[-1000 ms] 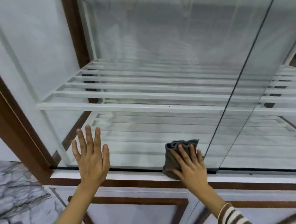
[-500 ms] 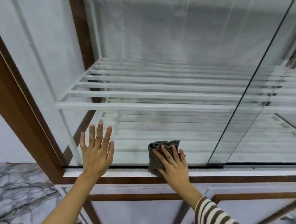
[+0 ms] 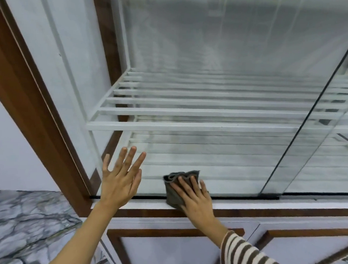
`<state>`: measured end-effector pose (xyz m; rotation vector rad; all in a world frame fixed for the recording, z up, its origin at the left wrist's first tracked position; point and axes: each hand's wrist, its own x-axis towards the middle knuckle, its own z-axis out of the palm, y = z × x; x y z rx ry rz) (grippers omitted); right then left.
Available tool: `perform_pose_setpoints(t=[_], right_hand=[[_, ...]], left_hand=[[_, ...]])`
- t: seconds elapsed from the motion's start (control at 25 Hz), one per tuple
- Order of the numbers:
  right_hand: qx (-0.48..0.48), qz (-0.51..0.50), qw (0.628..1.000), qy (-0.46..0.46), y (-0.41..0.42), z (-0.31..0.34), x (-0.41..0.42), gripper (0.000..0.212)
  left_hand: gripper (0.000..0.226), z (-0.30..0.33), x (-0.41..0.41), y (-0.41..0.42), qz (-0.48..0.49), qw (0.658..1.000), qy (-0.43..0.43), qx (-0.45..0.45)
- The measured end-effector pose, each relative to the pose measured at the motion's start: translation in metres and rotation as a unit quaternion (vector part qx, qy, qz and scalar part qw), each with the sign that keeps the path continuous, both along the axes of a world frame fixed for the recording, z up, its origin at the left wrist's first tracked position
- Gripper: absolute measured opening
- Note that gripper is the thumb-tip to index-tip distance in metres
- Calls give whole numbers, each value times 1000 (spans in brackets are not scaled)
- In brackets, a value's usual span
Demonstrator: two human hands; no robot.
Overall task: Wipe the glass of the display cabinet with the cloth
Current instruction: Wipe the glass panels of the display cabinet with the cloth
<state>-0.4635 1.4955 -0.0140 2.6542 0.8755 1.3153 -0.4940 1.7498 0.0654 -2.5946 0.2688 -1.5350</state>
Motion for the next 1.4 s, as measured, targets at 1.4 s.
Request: perform_pose_setpoints(t=[1.4], right_hand=[[137, 33, 989, -51, 169, 51, -5, 86]], left_hand=[[57, 0, -10, 118, 43, 990, -118, 66]])
